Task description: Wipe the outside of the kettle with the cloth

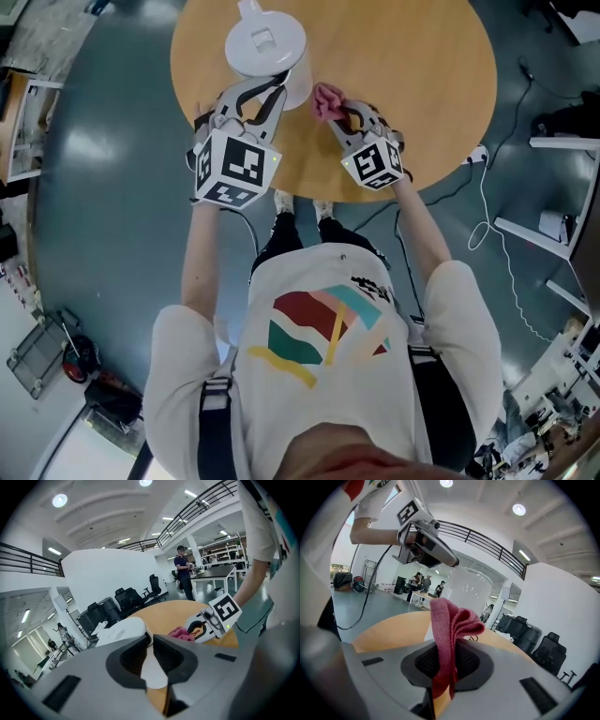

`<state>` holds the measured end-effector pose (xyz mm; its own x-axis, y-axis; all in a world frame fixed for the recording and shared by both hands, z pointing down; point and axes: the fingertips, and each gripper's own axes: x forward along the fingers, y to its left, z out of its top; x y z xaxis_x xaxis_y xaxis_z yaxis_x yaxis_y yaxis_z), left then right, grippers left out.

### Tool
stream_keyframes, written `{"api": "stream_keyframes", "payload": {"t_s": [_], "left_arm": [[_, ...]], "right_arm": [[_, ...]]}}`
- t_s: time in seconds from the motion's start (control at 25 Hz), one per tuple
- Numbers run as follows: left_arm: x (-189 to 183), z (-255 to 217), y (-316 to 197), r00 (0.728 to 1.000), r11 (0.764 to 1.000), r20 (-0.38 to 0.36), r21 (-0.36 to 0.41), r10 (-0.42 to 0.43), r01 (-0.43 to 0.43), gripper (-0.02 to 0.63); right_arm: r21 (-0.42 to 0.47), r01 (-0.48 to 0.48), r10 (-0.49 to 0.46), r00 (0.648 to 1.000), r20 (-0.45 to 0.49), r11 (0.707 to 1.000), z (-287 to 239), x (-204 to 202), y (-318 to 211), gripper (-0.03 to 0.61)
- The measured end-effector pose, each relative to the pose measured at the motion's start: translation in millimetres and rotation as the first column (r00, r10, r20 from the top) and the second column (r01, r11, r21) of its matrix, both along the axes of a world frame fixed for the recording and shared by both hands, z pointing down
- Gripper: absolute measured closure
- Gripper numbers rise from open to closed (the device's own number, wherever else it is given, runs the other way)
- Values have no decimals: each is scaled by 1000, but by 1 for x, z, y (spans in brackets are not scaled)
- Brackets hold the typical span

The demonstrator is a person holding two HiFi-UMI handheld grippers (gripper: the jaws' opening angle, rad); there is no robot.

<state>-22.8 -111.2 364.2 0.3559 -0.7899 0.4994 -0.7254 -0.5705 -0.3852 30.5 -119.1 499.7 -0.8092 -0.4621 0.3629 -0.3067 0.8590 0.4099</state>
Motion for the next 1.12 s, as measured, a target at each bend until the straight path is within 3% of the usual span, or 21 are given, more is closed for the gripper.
{"api": "stream_keyframes", "payload": {"t_s": [0.2,0.36,0.4,0.48,0.56,0.6,0.68,0.76,0.92,1.04,1.12], "left_arm": [[-43,-1,16,998,998,2,-7,-69,69,534],[-84,20,18,985,986,76,-39,-156,159,571],[-92,24,19,984,985,63,-39,-167,169,571],[-100,17,22,980,983,-69,-21,-184,183,571],[-102,-1,25,956,980,-225,29,-186,197,571],[-101,-9,26,946,979,-271,56,-176,198,571],[-94,-14,24,947,980,-284,82,-149,179,569],[-85,-11,21,967,987,-227,85,-112,134,557],[-63,-5,19,1000,996,-20,85,-1,3,489],[-56,6,15,982,996,175,46,64,-73,489],[-54,10,10,965,996,250,31,77,-88,489]], "right_arm": [[13,11,-12,1000,17,1000,-16,-14,4,534],[23,20,-21,999,32,1000,-27,-24,3,534],[22,24,-25,999,39,999,-29,-28,4,534],[12,40,-40,997,59,999,-36,-37,8,534],[10,58,-59,995,75,998,-45,-44,10,534],[13,64,-65,994,83,998,-49,-48,10,534],[10,64,-65,992,104,998,-57,-52,8,534],[1,57,-57,990,127,998,-63,-53,6,534],[-4,47,-46,990,135,999,-66,-50,6,534],[-22,24,-21,990,141,999,-66,-46,4,534],[-26,11,-8,990,140,1000,-67,-42,3,534]]}}
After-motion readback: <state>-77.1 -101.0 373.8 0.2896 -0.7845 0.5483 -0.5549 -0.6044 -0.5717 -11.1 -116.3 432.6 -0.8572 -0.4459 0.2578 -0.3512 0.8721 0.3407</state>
